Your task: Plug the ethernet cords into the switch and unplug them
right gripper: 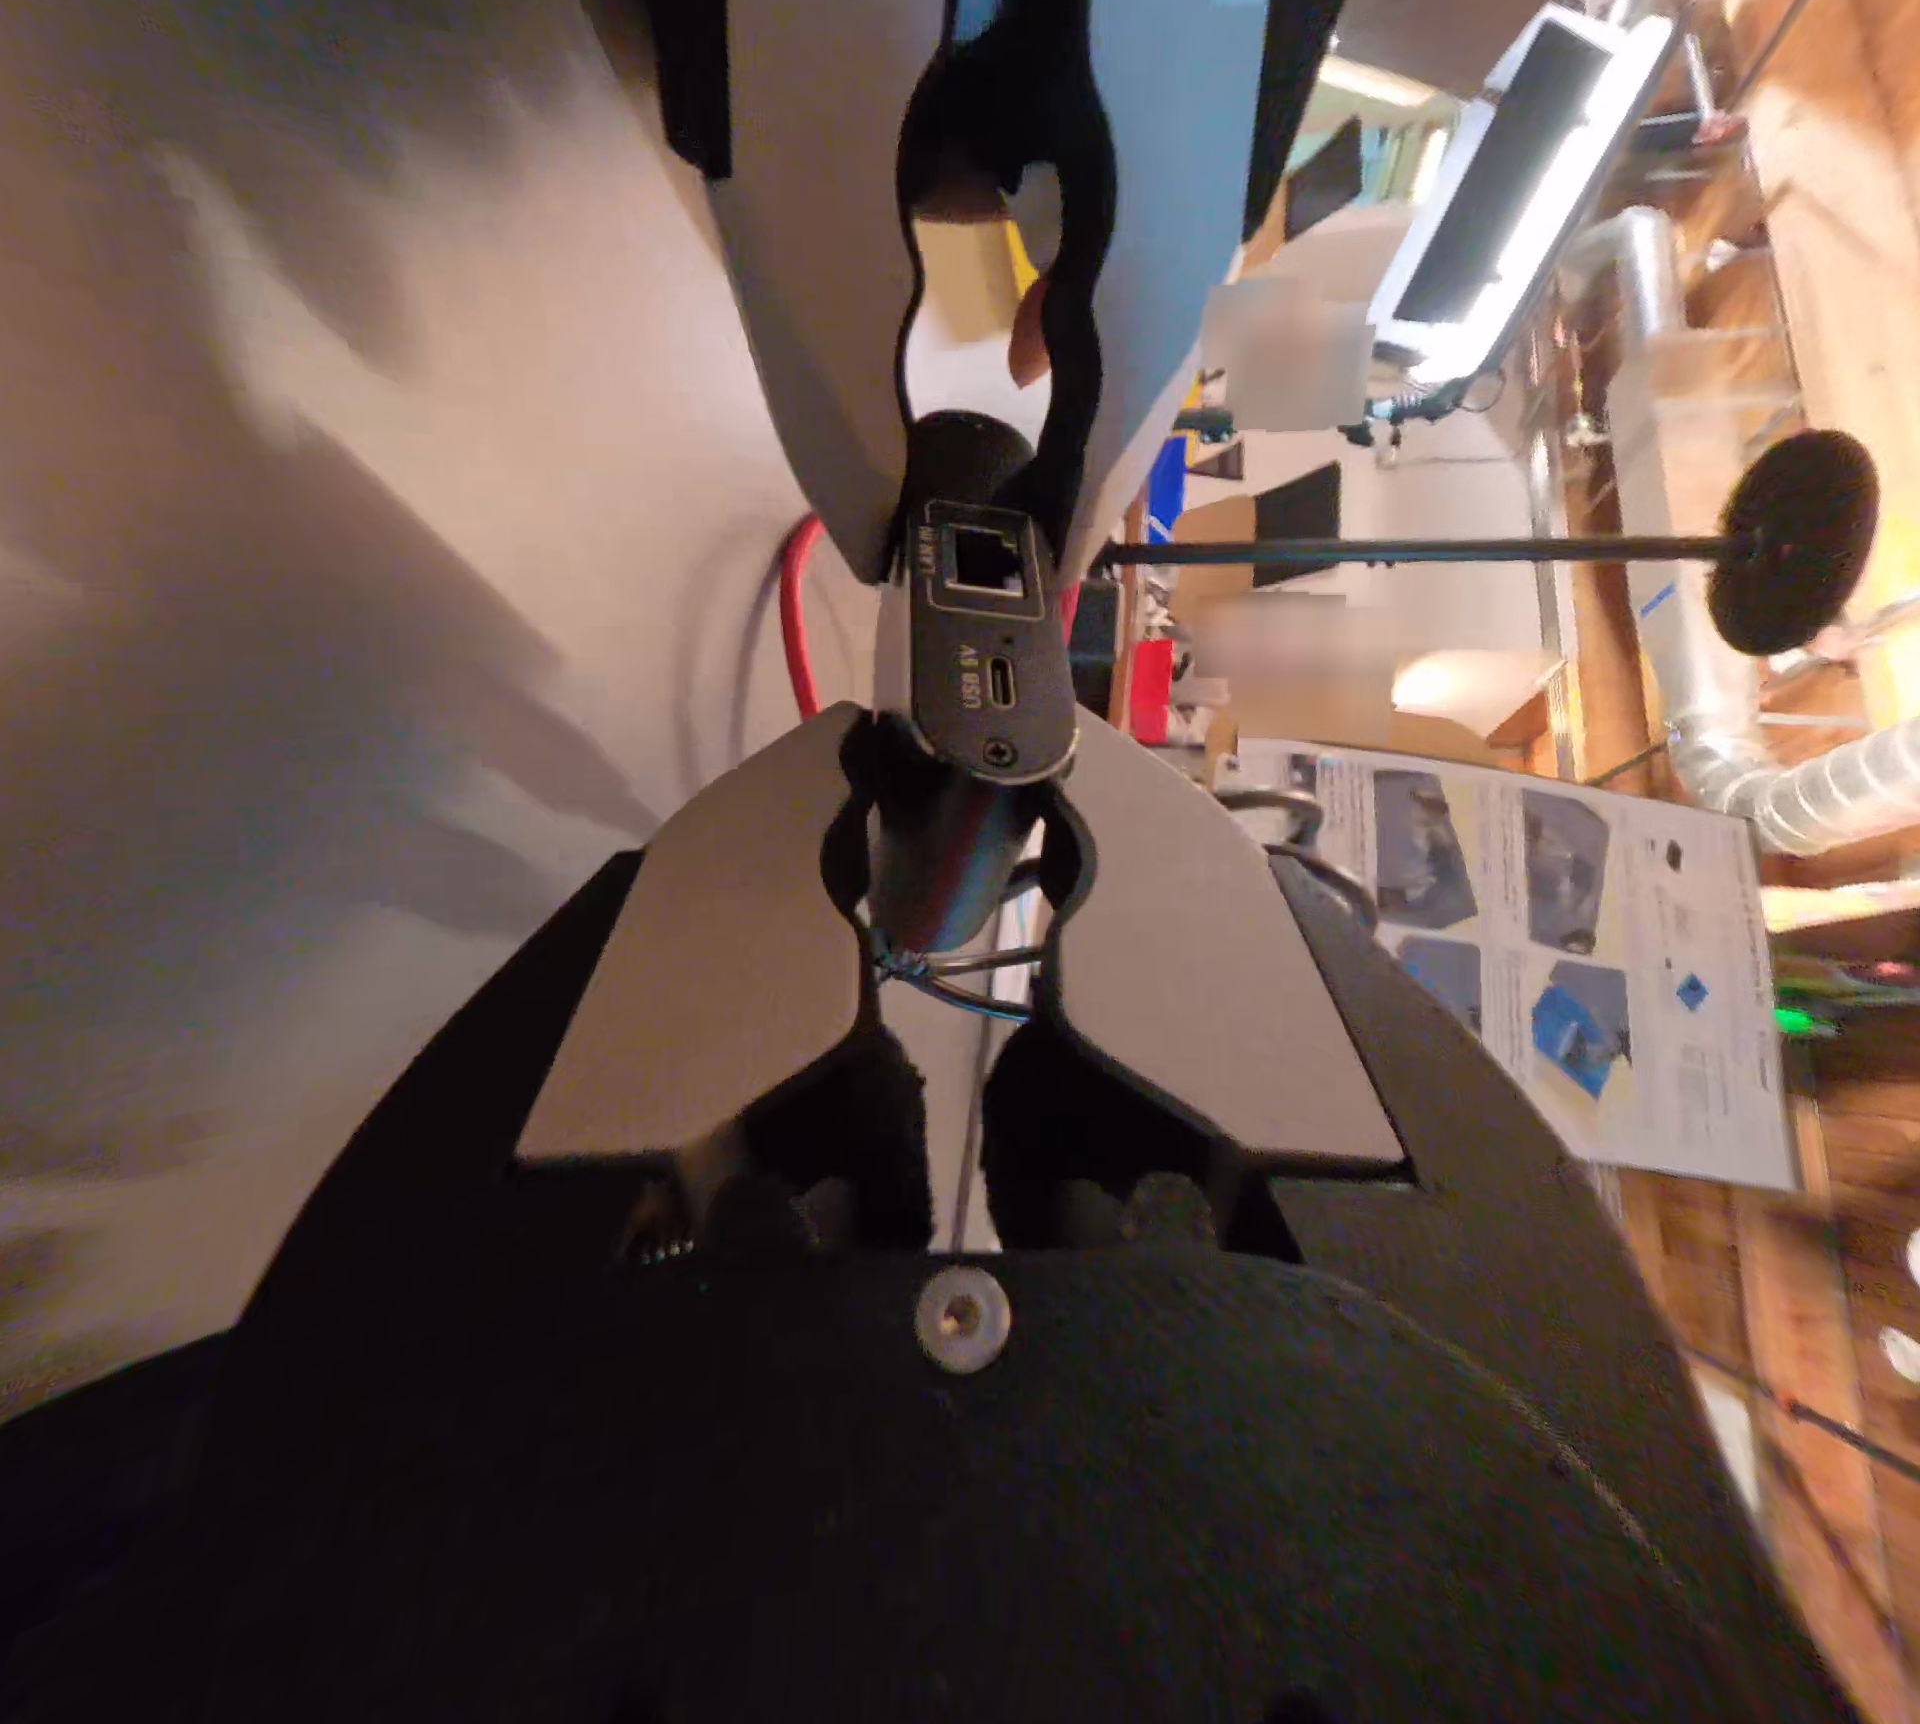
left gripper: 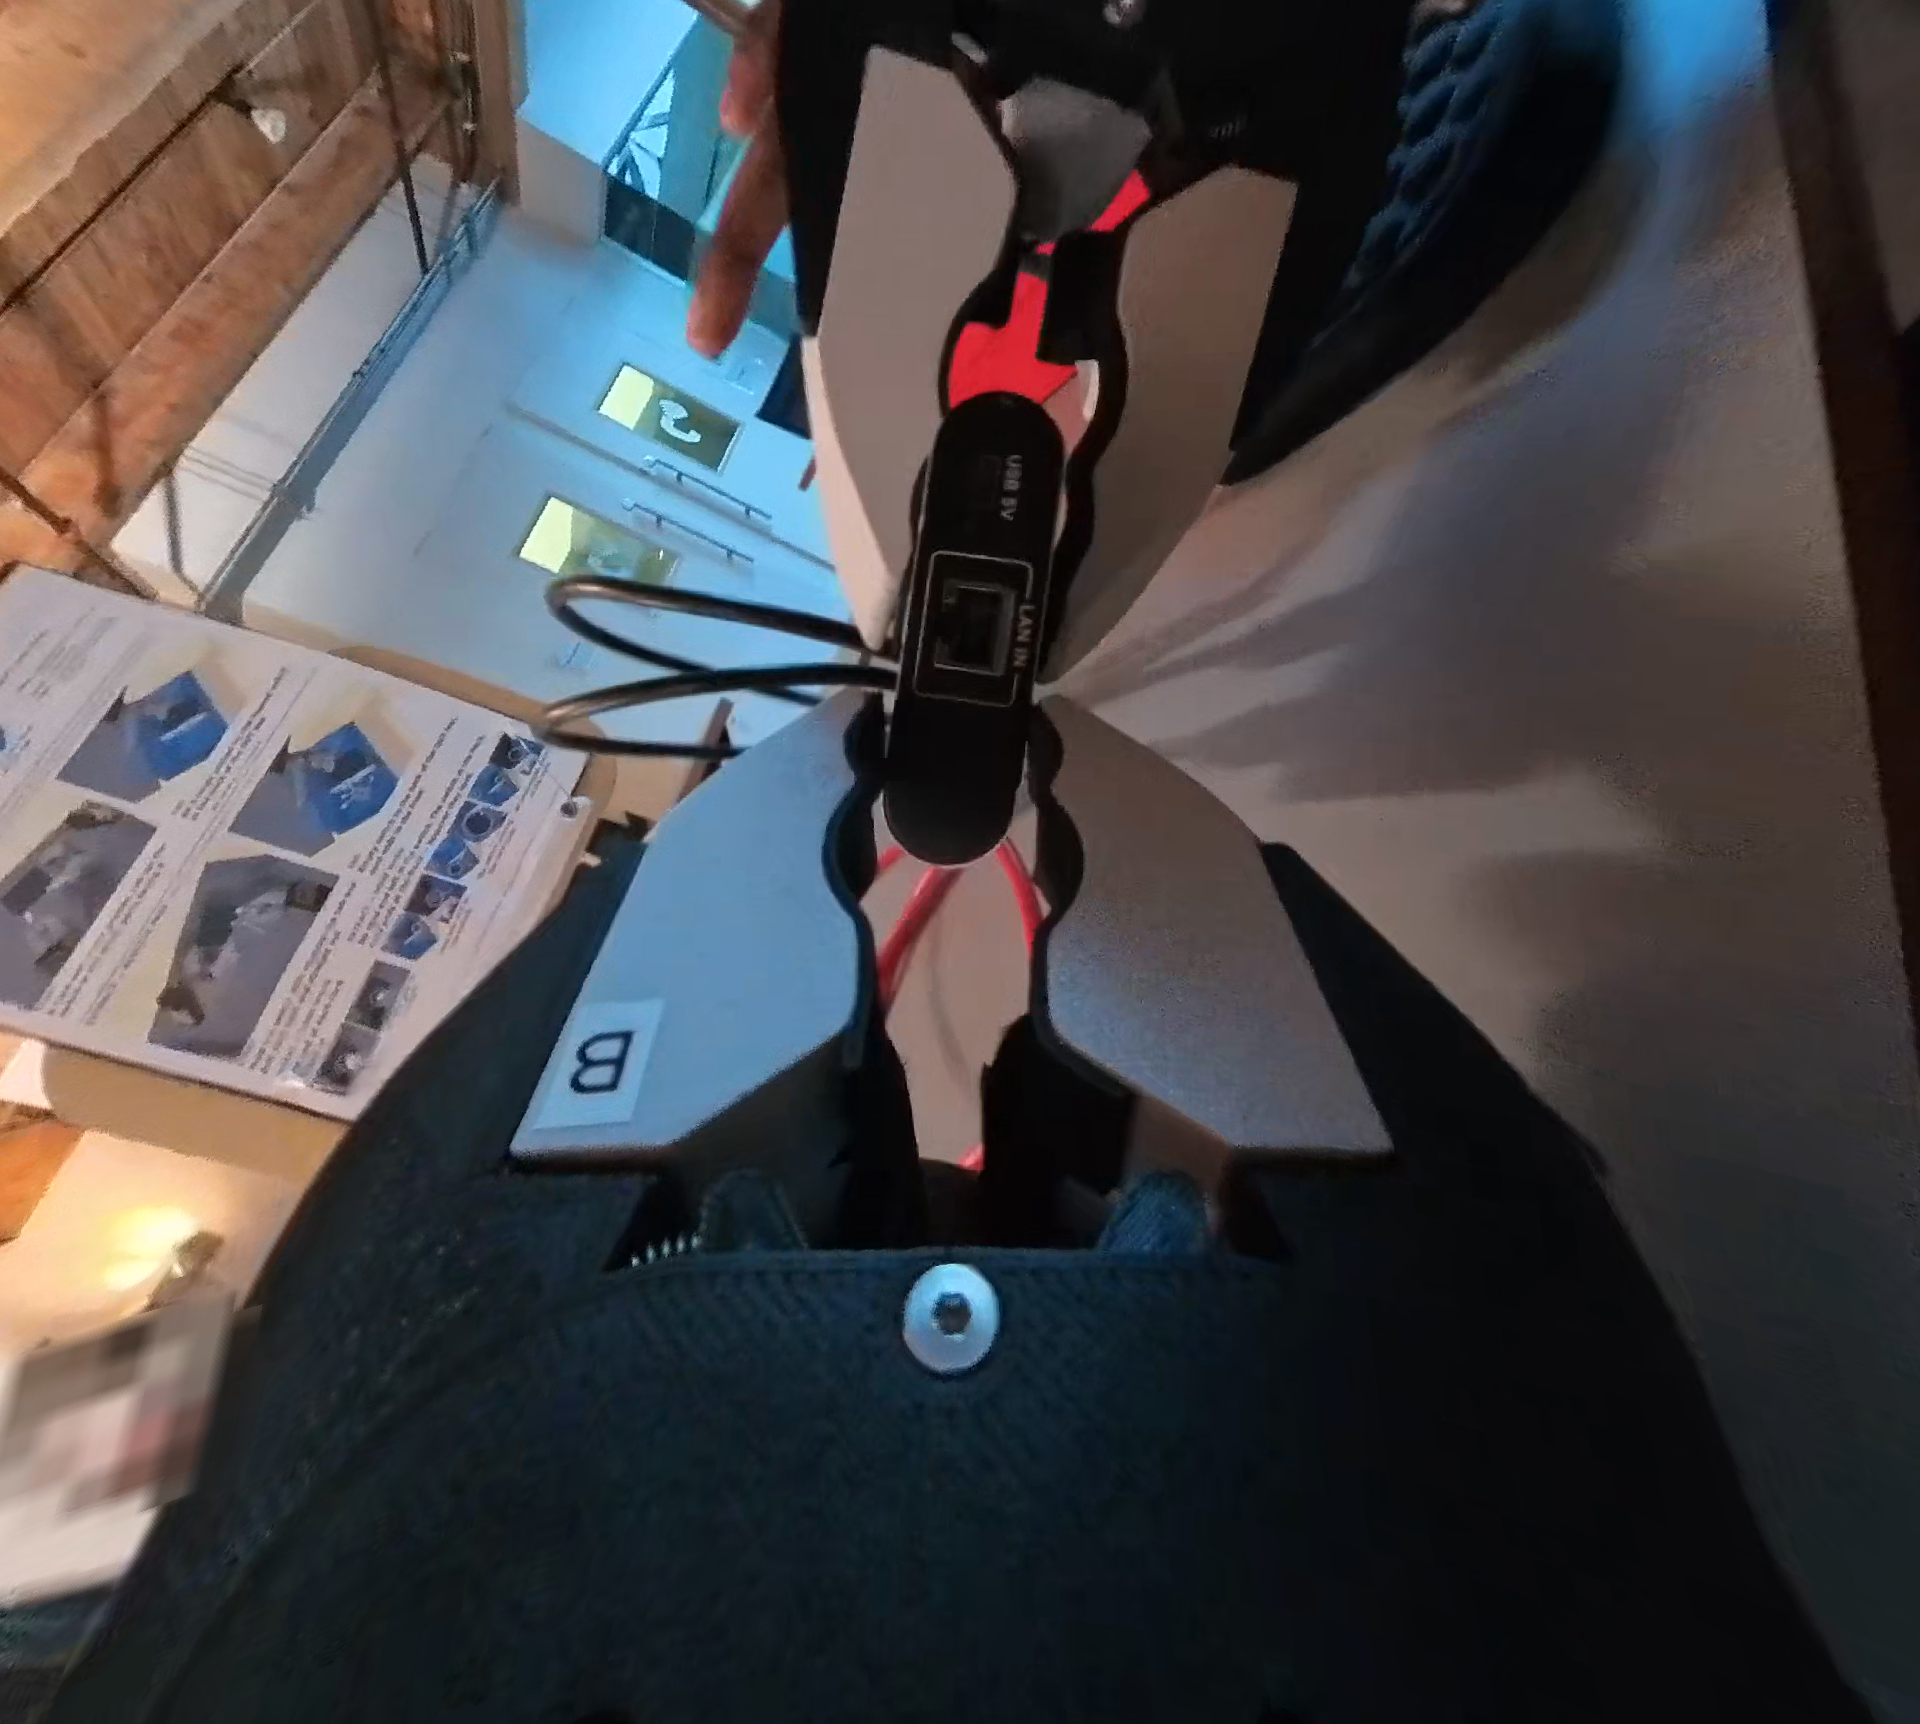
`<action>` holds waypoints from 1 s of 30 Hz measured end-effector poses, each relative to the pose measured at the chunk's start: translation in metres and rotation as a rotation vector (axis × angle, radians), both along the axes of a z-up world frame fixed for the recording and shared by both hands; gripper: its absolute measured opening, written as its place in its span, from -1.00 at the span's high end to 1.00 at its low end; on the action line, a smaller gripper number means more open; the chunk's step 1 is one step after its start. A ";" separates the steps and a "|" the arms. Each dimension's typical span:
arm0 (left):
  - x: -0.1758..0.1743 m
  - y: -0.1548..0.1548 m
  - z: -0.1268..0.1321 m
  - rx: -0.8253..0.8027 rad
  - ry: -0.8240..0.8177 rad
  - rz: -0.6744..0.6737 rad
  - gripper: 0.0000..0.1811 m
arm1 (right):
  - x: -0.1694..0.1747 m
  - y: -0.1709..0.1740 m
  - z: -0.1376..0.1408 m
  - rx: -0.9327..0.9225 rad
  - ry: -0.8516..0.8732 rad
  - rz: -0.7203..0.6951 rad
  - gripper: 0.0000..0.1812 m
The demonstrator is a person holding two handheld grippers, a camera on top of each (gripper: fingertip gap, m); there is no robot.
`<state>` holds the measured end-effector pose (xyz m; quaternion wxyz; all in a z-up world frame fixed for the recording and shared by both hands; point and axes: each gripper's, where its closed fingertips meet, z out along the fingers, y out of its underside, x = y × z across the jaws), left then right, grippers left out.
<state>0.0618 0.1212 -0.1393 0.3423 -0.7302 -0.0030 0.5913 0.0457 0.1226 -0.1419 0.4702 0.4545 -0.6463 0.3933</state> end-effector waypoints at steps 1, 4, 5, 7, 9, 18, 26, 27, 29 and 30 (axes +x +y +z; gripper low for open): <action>-0.002 -0.001 0.002 0.040 -0.019 0.017 0.70 | -0.006 0.002 0.003 -0.020 0.028 -0.029 0.70; -0.012 -0.023 0.017 0.230 -0.044 0.095 0.52 | -0.043 0.021 0.007 -0.022 0.151 -0.230 0.72; -0.014 -0.034 0.027 0.337 -0.045 0.108 0.49 | -0.055 0.030 0.006 -0.004 0.185 -0.304 0.72; -0.014 -0.054 0.048 0.594 -0.059 0.098 0.49 | -0.074 0.049 -0.001 0.042 0.217 -0.428 0.72; -0.012 -0.071 0.065 0.829 -0.081 0.046 0.47 | -0.085 0.064 -0.011 0.094 0.216 -0.517 0.72; -0.008 -0.084 0.076 1.038 -0.112 -0.032 0.47 | -0.087 0.093 -0.041 0.294 -0.036 -0.552 0.73; -0.007 -0.088 0.078 1.074 -0.118 -0.047 0.47 | -0.073 0.108 -0.045 0.496 -0.097 -0.444 0.72; -0.007 -0.088 0.078 1.076 -0.119 -0.049 0.47 | -0.072 0.110 -0.045 0.514 -0.109 -0.438 0.71; -0.007 -0.088 0.078 1.077 -0.121 -0.051 0.47 | -0.068 0.113 -0.045 0.548 -0.156 -0.433 0.65; -0.008 -0.088 0.078 1.076 -0.123 -0.050 0.47 | -0.068 0.115 -0.045 0.563 -0.179 -0.433 0.62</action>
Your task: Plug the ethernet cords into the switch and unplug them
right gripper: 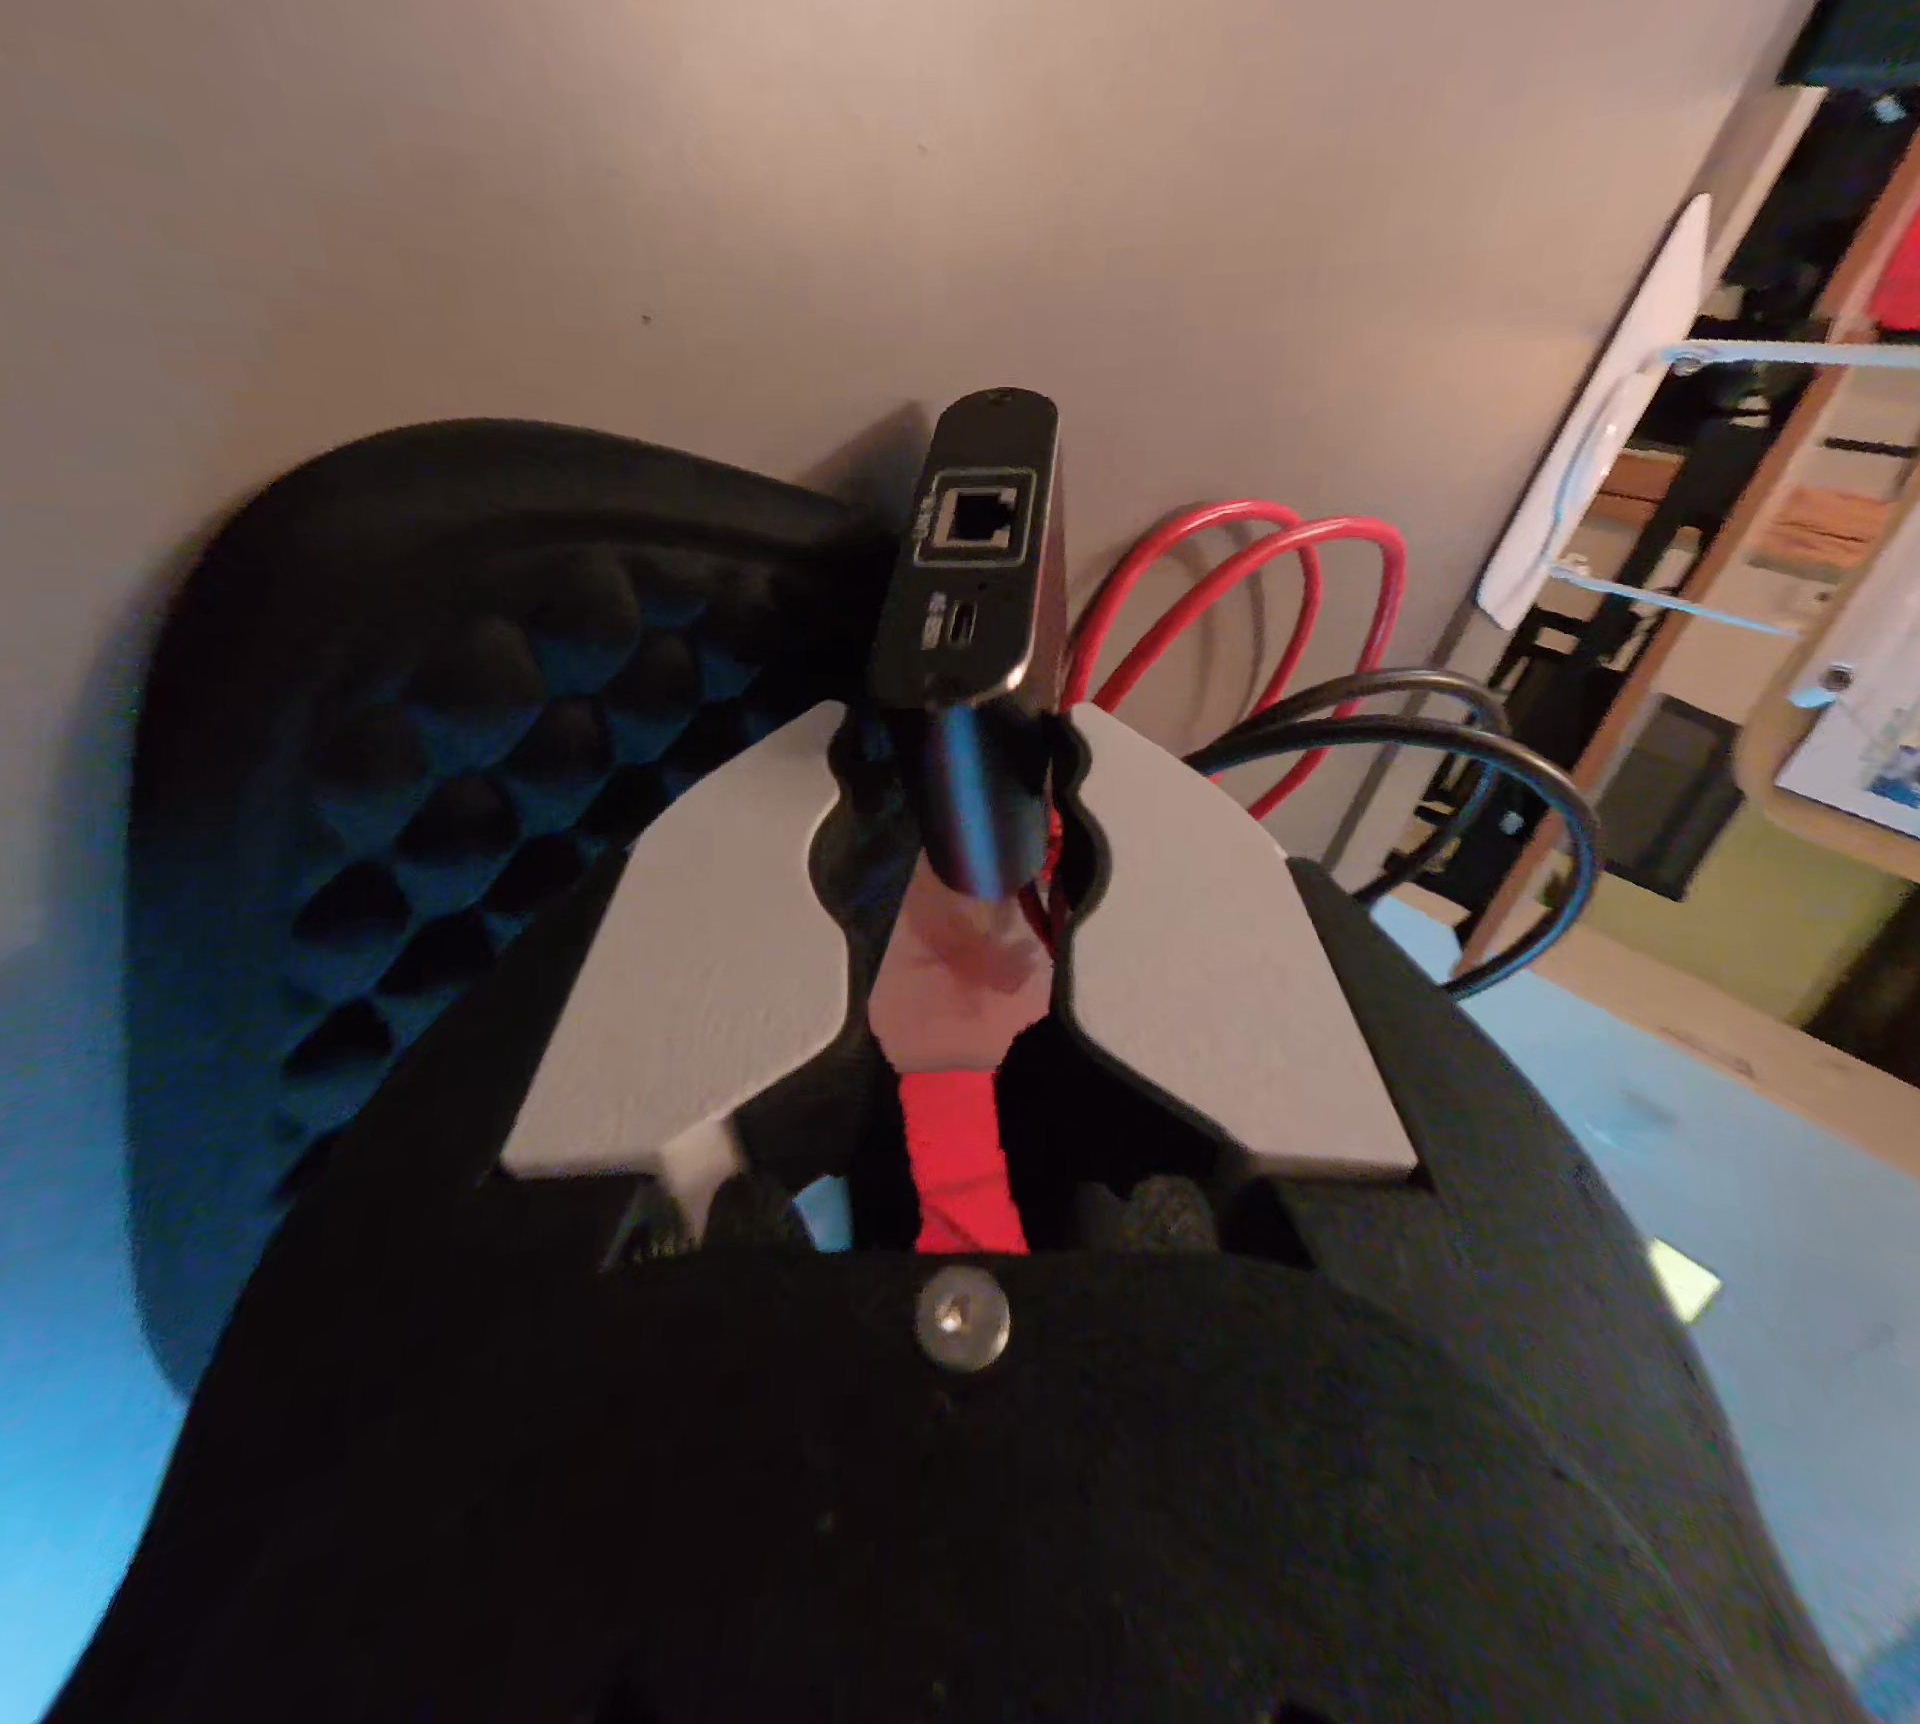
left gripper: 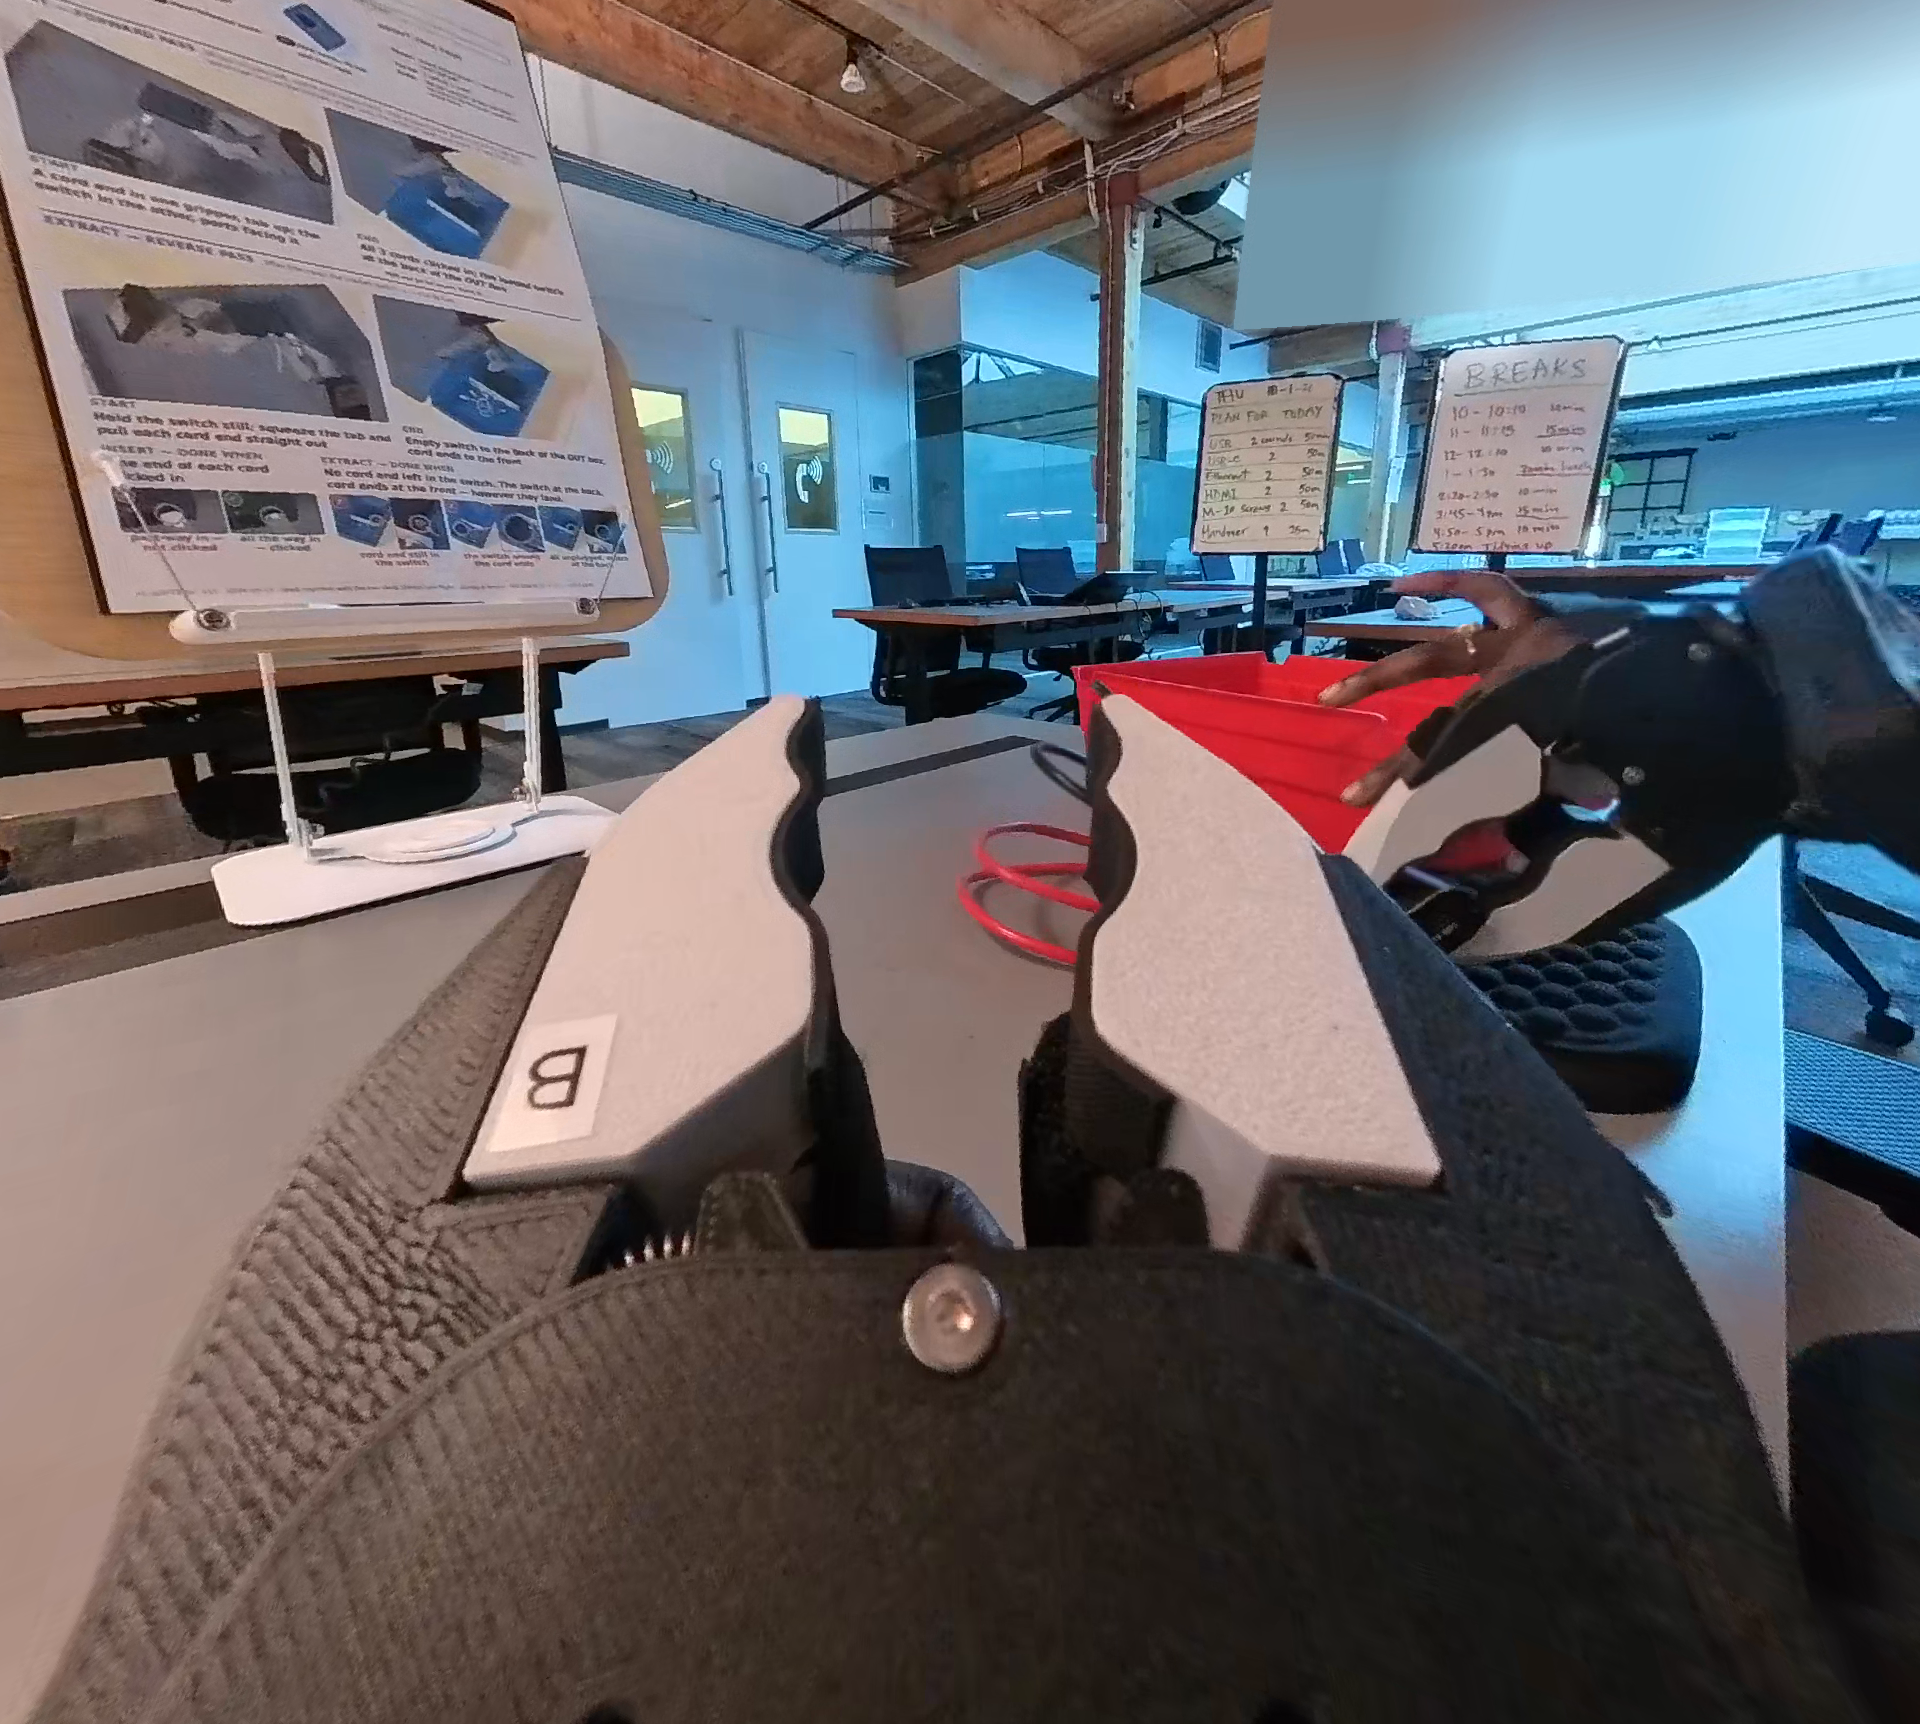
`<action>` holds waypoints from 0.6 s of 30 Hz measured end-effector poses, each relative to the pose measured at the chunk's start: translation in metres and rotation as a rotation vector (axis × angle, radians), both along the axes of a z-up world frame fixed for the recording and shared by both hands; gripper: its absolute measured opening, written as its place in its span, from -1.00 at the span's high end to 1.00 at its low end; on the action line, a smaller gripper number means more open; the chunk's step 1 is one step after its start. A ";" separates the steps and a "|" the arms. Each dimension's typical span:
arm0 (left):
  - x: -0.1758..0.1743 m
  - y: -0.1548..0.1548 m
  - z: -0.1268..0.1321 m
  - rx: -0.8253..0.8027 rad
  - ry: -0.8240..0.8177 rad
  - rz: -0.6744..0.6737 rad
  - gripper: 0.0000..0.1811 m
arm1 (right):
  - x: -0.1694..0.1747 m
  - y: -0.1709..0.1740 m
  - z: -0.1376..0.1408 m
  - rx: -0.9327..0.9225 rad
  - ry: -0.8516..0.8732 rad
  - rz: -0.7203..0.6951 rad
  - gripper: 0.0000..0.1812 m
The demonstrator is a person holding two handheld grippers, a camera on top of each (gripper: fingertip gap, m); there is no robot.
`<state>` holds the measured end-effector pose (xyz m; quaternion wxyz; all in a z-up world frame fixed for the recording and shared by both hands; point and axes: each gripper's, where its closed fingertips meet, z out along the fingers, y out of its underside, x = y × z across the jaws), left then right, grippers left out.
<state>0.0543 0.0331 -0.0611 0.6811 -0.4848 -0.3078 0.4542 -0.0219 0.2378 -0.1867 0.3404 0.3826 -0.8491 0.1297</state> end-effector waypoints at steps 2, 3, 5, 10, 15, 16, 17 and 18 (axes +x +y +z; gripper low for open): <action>0.000 0.001 -0.001 -0.006 -0.004 -0.001 0.47 | 0.002 0.004 0.001 0.023 -0.050 -0.007 0.56; 0.000 0.001 -0.001 -0.004 -0.003 -0.002 0.47 | 0.003 0.007 0.002 0.038 -0.074 -0.019 0.52; 0.000 0.000 0.000 0.007 -0.001 -0.008 0.47 | 0.003 0.013 0.005 0.028 -0.128 -0.057 0.39; 0.000 -0.001 0.001 0.022 -0.006 -0.016 0.47 | 0.012 -0.002 0.050 -0.424 -0.309 -0.024 0.27; 0.003 0.001 0.003 0.055 -0.010 -0.050 0.46 | 0.040 0.003 0.151 -1.290 -0.447 0.242 0.13; 0.004 0.002 0.004 0.065 -0.007 -0.063 0.46 | 0.042 0.016 0.170 -1.470 -0.441 0.295 0.10; 0.006 0.003 0.006 0.076 -0.004 -0.075 0.44 | 0.045 0.034 0.187 -1.661 -0.445 0.343 0.11; 0.007 0.004 0.008 0.086 0.000 -0.088 0.43 | 0.047 0.053 0.201 -1.846 -0.467 0.401 0.10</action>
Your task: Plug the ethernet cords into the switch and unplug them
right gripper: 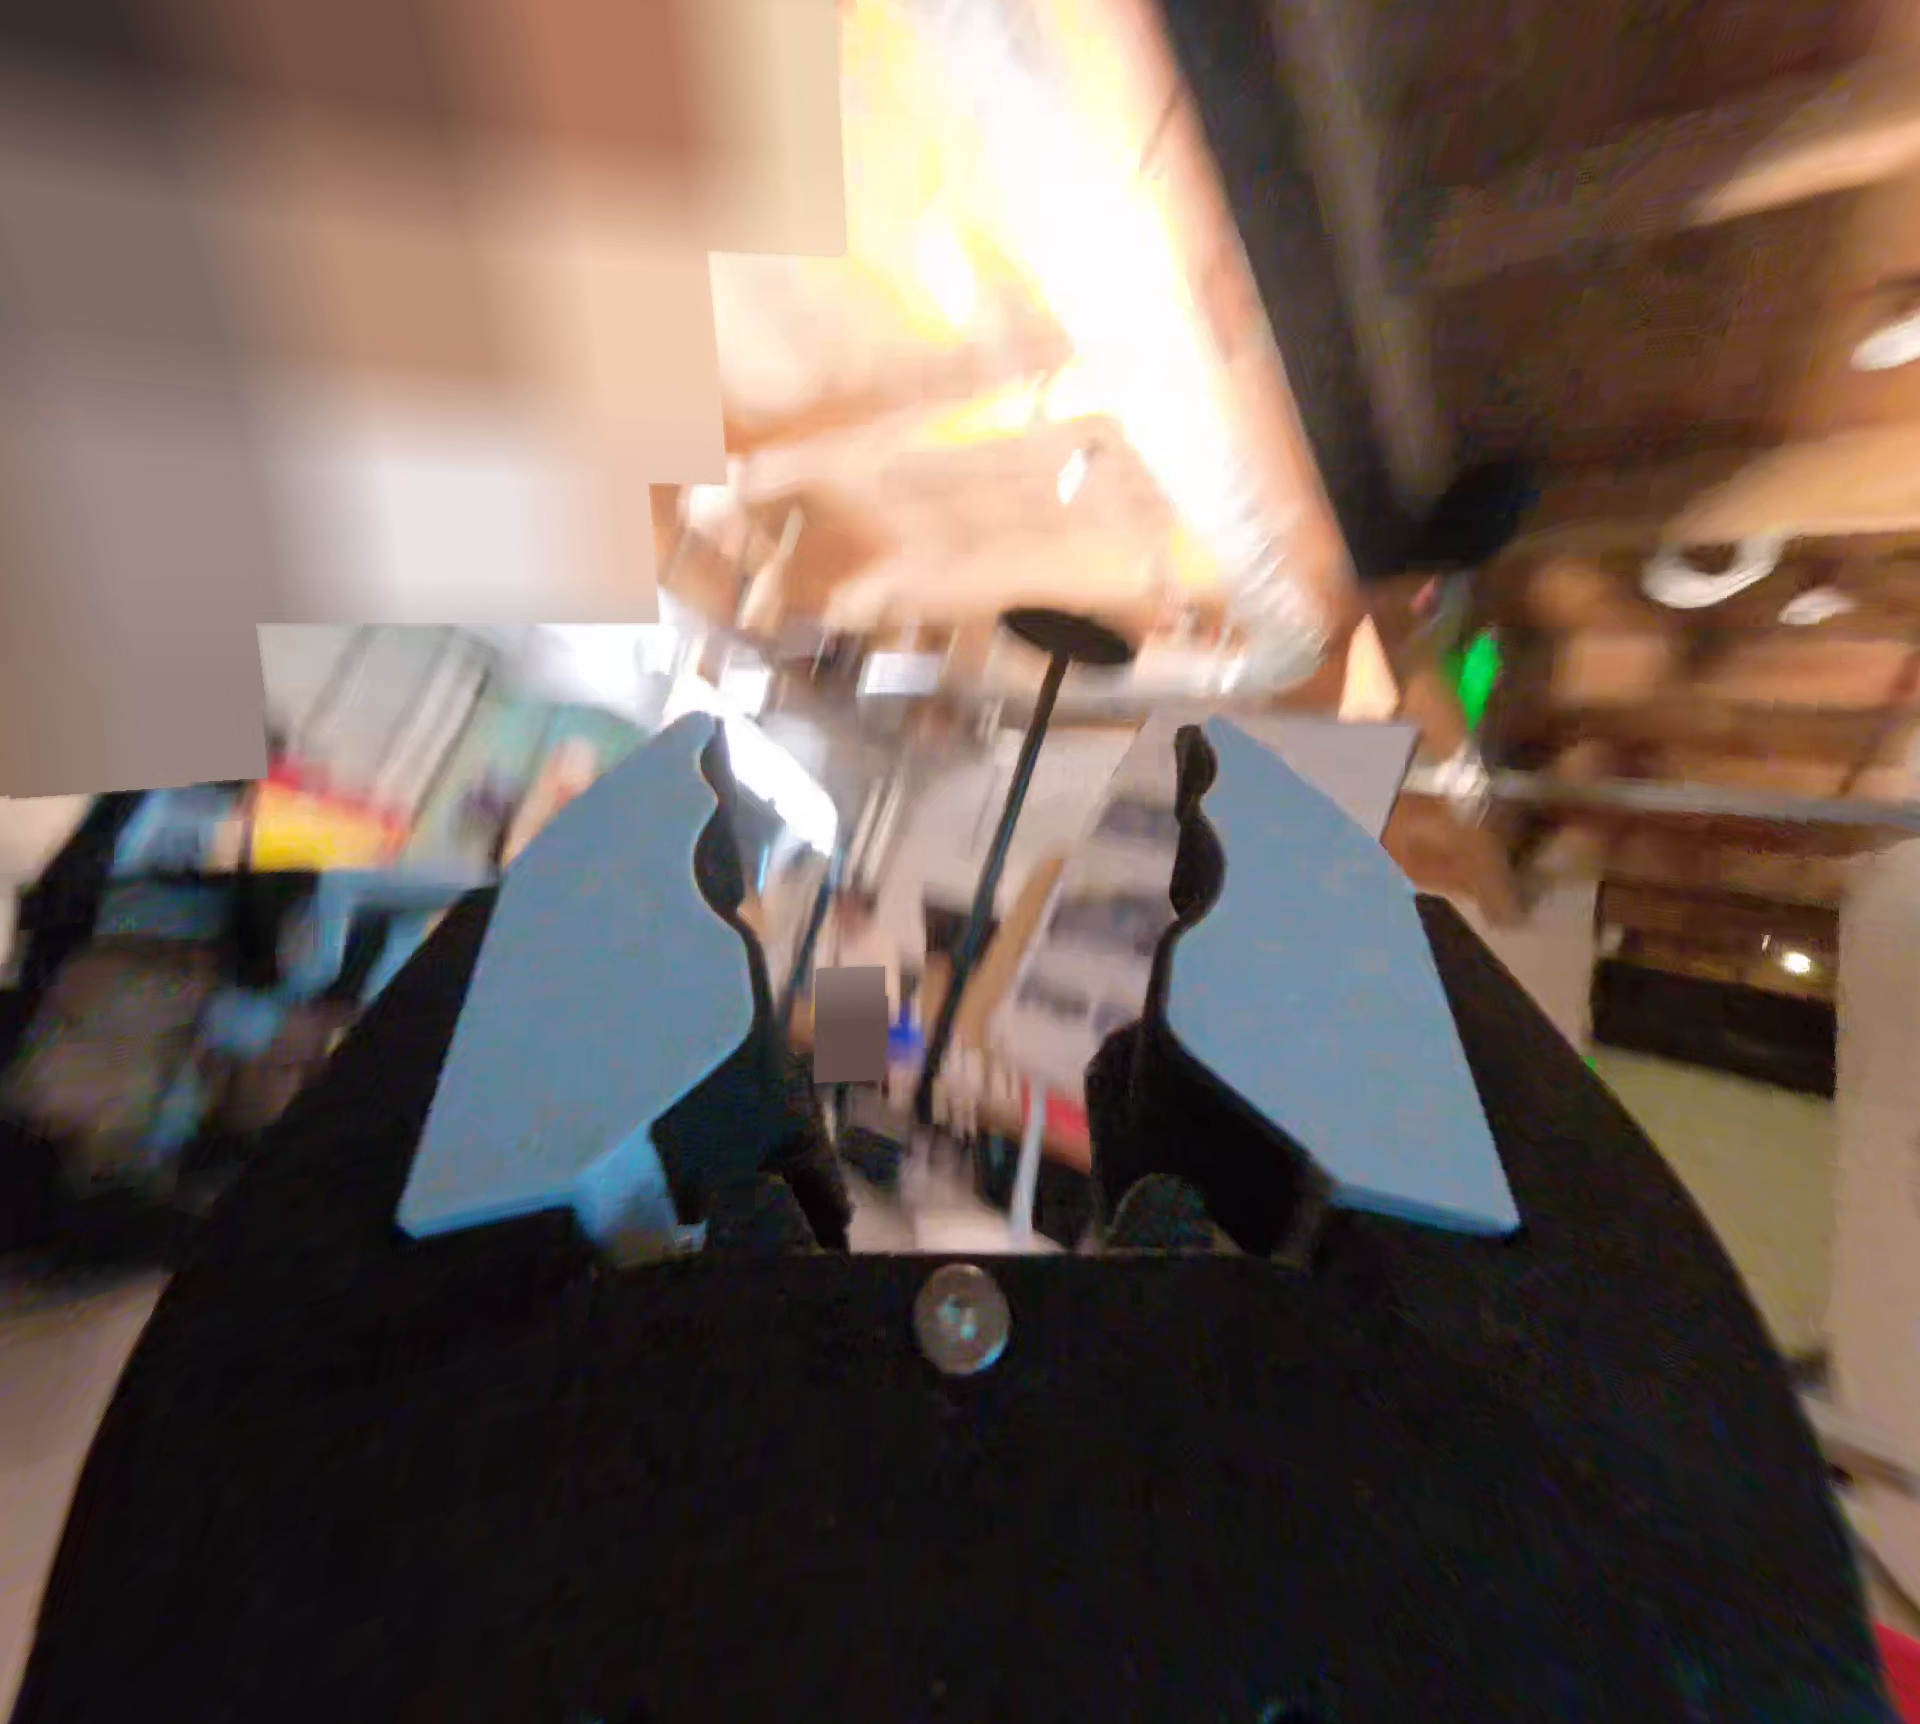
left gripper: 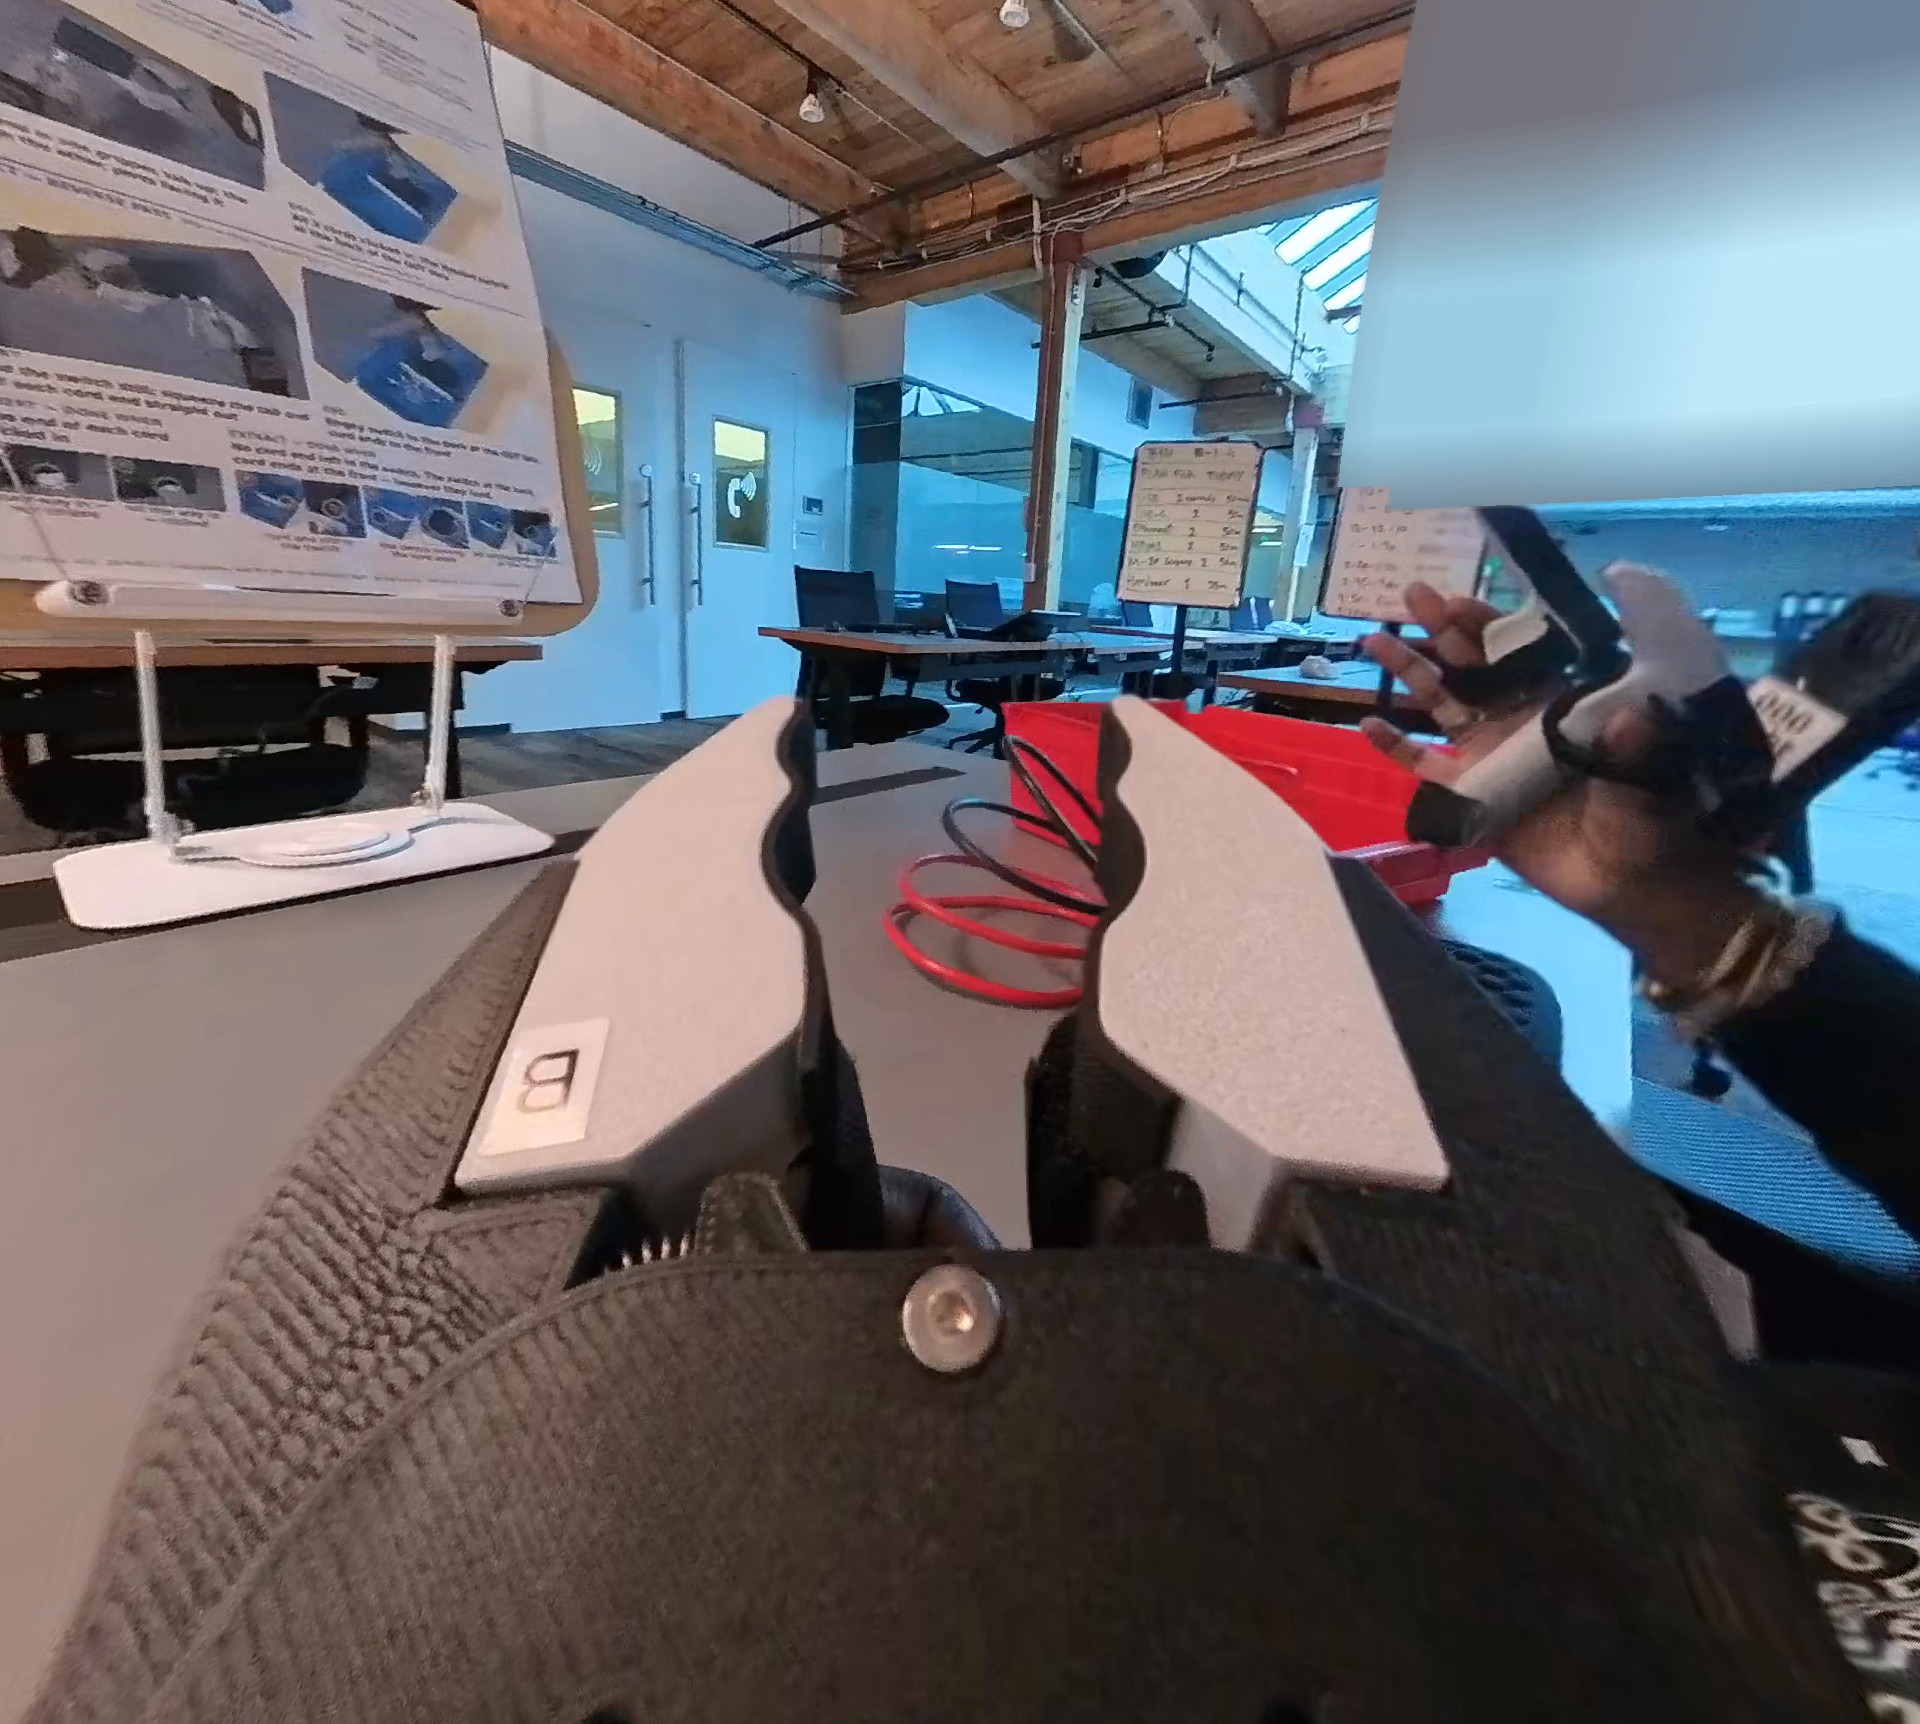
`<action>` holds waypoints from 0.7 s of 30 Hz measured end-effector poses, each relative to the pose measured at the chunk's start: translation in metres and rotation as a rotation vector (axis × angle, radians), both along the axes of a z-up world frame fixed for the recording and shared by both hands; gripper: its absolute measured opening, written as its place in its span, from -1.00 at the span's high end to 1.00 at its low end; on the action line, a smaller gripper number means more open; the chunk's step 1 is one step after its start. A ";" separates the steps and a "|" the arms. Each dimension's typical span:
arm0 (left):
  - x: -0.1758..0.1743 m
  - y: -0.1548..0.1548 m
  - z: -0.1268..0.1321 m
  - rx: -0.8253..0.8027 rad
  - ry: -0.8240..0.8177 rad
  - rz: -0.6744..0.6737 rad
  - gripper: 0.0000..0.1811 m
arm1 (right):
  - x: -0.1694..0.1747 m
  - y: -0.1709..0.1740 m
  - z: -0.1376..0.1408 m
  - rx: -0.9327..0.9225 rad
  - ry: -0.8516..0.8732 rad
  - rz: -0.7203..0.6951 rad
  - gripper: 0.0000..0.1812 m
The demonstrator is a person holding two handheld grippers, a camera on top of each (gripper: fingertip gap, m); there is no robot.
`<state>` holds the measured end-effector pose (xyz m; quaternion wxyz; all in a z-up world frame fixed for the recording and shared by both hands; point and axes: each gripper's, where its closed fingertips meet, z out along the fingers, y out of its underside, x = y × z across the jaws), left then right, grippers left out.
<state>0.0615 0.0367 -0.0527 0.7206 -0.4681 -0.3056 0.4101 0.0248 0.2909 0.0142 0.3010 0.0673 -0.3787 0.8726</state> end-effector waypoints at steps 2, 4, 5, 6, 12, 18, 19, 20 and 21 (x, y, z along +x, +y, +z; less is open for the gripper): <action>0.003 0.000 0.005 0.015 0.006 -0.017 0.42 | -0.002 0.026 0.011 -0.235 -0.047 0.064 -0.01; 0.008 -0.002 0.012 0.017 0.017 -0.023 0.39 | -0.007 0.032 0.011 -0.295 -0.070 0.058 -0.08; 0.013 -0.005 0.019 0.009 0.028 -0.027 0.37 | -0.007 0.033 0.010 -0.292 -0.058 0.032 -0.09; 0.019 -0.009 0.028 -0.005 0.039 -0.024 0.36 | -0.008 0.032 0.010 -0.278 -0.043 -0.003 -0.08; 0.058 -0.111 0.067 -0.244 -0.082 0.315 0.36 | -0.006 0.034 0.013 -0.242 0.013 -0.110 -0.06; 0.098 -0.275 0.023 -0.634 -0.517 0.800 0.35 | -0.001 0.032 0.017 -0.211 0.056 -0.148 -0.03; 0.101 -0.297 0.005 -0.682 -0.629 0.821 0.33 | -0.001 0.030 0.017 -0.203 0.059 -0.151 -0.02; 0.101 -0.316 -0.013 -0.711 -0.736 0.829 0.30 | 0.000 0.028 0.017 -0.193 0.063 -0.155 -0.02; 0.101 -0.333 -0.030 -0.734 -0.827 0.838 0.29 | 0.000 0.025 0.016 -0.180 0.069 -0.159 -0.02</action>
